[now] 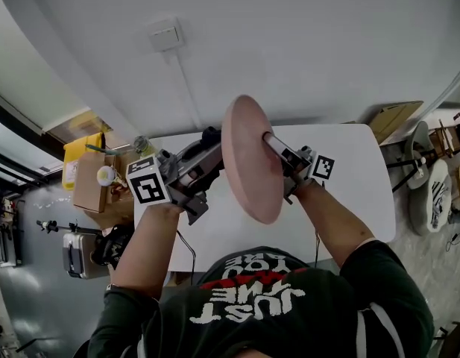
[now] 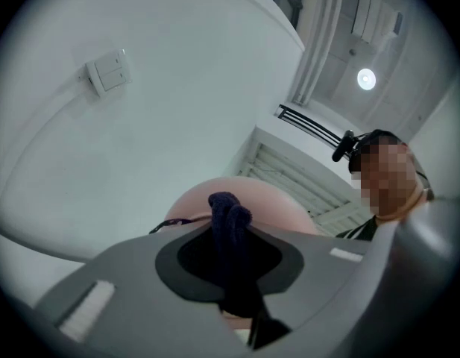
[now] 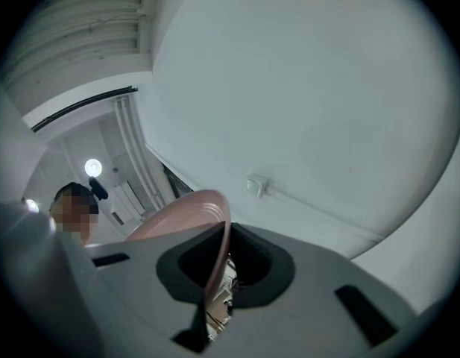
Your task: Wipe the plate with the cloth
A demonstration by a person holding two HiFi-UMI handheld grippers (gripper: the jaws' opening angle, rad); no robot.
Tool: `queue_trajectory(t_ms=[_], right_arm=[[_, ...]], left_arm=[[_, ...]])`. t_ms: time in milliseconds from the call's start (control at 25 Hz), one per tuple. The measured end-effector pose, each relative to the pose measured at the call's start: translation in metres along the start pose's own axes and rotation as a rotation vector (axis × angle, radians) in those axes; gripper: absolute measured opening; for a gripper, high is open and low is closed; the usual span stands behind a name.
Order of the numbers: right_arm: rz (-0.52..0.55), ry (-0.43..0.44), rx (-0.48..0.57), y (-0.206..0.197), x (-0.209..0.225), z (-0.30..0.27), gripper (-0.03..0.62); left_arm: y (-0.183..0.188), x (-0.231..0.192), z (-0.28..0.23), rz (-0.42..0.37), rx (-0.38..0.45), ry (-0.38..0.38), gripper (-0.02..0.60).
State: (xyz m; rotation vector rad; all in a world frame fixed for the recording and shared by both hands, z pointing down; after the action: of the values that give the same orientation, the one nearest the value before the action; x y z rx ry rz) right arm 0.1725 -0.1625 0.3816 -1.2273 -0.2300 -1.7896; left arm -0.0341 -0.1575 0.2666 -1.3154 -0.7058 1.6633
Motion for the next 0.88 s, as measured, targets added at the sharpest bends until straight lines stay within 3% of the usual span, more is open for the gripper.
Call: queue_trajectory(t_ms=[80, 160, 320, 400, 520, 880], right_arm=[[0.0, -0.031, 0.016, 0.002, 0.003, 0.014, 0.014], [0.017, -0.061, 0.028, 0.007, 0.002, 0.025, 0.014], [0.082, -0.154, 0.04, 0.026, 0.004, 0.044, 0.014], [0.137, -0.246, 0.024, 0.035, 0.008, 0.055, 0.014], [0.214, -0.403, -0.011, 0.044, 0.018, 0.075, 0.014], [0.254, -0.858, -0.051, 0.034, 0.096, 0.165, 0.014]], left_arm=[[-0.013, 0.011, 0.014, 0.014, 0.009, -0.034, 0.06], [-0.028, 0.007, 0.034, 0.038, 0.03, -0.007, 0.06], [-0.059, -0.032, 0.081, 0.032, 0.023, 0.211, 0.06], [-0.073, -0.049, 0.104, 0.017, 0.018, 0.318, 0.06], [-0.089, -0.061, 0.129, -0.011, 0.014, 0.415, 0.06], [-0.139, -0.077, 0.162, -0.021, -0.039, 0.542, 0.06]])
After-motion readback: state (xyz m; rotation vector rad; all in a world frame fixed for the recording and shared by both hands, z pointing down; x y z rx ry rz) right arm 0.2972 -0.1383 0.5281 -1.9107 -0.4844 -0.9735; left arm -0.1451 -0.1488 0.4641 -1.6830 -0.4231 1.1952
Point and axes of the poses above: the fingertips, and each gripper's own axes: z backward along the fingers, x to its right, y out of its top, the point moved 6 cm from there along z, backward along the fingers, and after that the axes turned 10 degrees about -z, right-handed, at the moved point
